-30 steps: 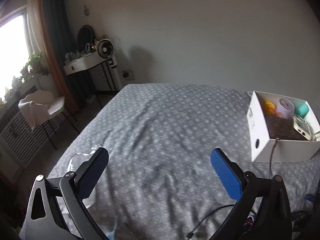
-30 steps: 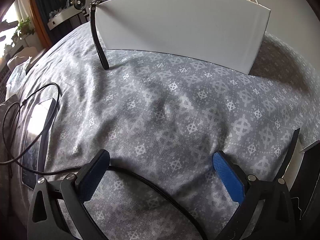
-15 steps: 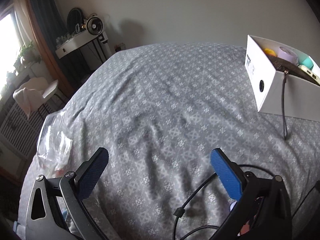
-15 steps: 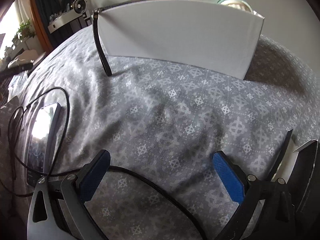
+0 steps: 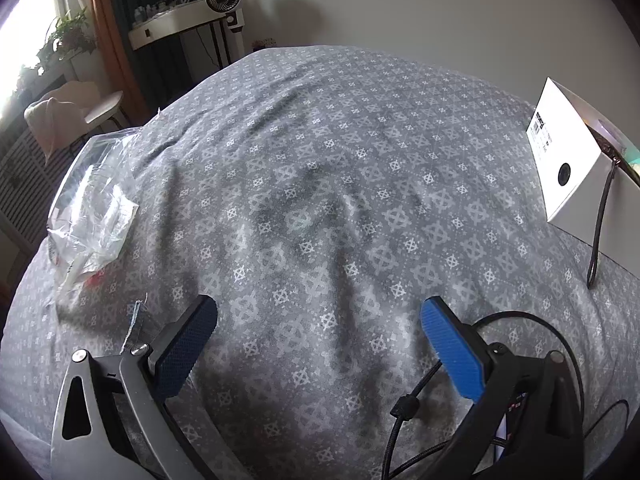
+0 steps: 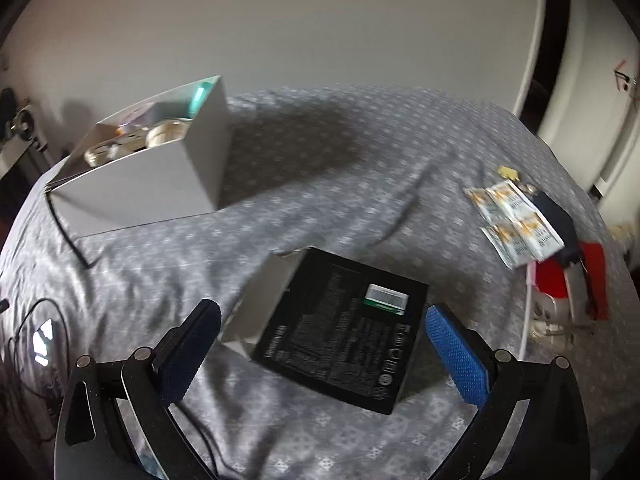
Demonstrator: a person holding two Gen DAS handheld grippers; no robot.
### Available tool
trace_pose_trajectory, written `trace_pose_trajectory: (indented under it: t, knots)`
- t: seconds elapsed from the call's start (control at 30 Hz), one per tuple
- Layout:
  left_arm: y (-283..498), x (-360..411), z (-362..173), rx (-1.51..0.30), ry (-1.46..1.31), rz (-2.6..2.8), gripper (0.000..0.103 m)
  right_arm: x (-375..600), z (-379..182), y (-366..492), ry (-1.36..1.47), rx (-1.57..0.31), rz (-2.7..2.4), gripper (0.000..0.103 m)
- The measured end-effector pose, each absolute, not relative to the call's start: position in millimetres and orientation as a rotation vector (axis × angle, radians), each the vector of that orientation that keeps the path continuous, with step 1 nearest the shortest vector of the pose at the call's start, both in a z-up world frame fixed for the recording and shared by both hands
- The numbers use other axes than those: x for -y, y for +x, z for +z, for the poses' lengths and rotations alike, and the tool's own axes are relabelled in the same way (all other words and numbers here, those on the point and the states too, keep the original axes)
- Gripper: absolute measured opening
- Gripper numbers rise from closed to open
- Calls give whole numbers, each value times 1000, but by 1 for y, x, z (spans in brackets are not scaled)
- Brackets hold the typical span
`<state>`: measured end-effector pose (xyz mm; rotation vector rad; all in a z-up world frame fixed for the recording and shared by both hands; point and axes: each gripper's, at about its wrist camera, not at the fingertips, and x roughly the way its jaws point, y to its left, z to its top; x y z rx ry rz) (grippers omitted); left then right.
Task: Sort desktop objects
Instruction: 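Grasp the black UGREEN box with the right gripper, then carry the black box with the right gripper and set it on the bed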
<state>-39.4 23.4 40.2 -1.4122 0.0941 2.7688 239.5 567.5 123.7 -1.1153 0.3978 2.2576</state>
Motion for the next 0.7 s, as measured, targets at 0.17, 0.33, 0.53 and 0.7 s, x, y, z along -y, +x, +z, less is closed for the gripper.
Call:
trace_pose_trajectory:
  t: [0.17,0.33,0.53,0.7]
  knots:
    - [-42,-15,39,-42,-1429,2766,102,-601,101,223,-1210,-488,2164,103]
    - [-45,-9,37,15,-1448,2754,102,-611,78,207,-1252,-447,2048,103]
    - [-46,-10,31,13,-1466,2745,102,-610,65,186,-1295,-281,1967,103]
    - [-46,-9,31,33,-1462,2742,102,-607,62,189,-1283,-260,1889,103]
